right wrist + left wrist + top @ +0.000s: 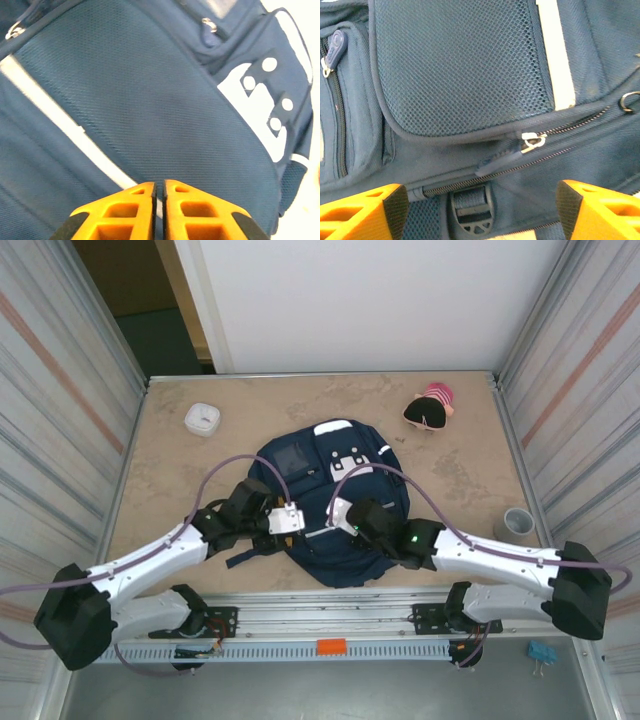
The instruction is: Pack books, pencil case, and school supplies into a backpack
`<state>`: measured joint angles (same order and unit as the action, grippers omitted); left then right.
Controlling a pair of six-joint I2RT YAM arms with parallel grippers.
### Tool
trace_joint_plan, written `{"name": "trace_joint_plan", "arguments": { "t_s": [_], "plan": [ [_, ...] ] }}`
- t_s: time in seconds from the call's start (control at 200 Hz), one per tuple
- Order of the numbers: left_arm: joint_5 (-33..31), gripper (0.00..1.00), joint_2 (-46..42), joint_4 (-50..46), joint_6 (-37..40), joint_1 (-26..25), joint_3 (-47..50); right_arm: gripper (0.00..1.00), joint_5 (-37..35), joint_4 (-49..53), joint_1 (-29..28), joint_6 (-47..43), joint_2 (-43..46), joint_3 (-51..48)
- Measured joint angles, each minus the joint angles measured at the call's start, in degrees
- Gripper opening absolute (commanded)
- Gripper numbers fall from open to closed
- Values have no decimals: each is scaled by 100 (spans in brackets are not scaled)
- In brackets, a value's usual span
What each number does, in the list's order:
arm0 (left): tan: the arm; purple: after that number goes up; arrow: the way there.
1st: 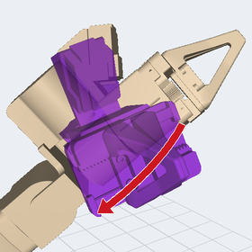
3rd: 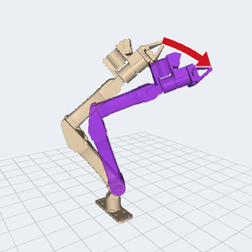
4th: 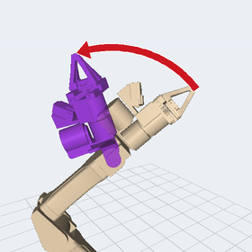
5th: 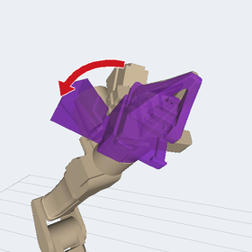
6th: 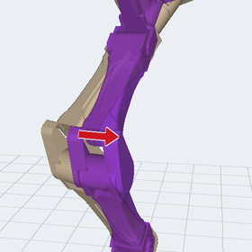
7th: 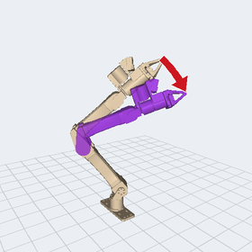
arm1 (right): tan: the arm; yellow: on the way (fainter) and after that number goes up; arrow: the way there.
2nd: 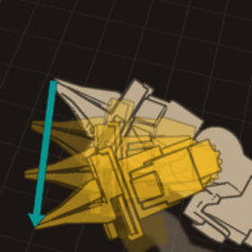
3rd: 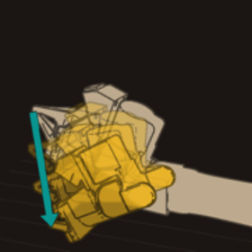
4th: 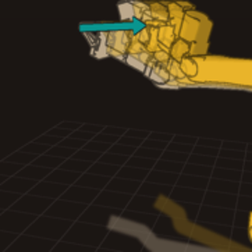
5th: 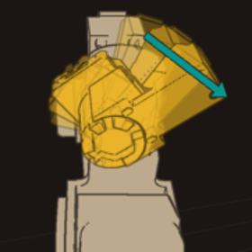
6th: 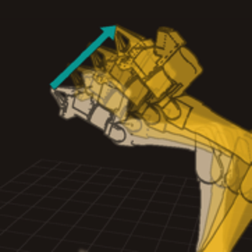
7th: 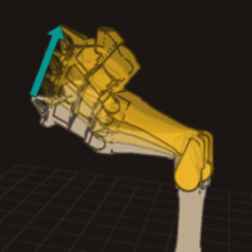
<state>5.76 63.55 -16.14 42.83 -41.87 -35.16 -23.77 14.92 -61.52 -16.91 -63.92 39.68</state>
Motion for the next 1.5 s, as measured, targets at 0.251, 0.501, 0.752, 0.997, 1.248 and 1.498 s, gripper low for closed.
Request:
{"name": "trace_joint_plan", "arguments": {
  "t_s": [0.251,0.501,0.752,0.997,1.248,1.498],
  "plan": [
    [13,63,684,400,334,0,24,34,350,-162,317,201,516,-205],
    [225,37,874,223,319,-37,-42,57,651,-258,557,761,1287,-516],
    [785,6,446,101,68,-168,-22,63,1266,-269,1244,2094,2037,-837],
    [691,0,354,98,-286,-326,9,70,2485,308,1735,4280,2586,-833],
    [553,0,352,94,-702,-328,26,69,3639,538,1740,6529,2599,-835],
    [511,0,131,149,-1012,-328,98,62,4094,-214,1495,8402,2225,-1521]
  ]
}}
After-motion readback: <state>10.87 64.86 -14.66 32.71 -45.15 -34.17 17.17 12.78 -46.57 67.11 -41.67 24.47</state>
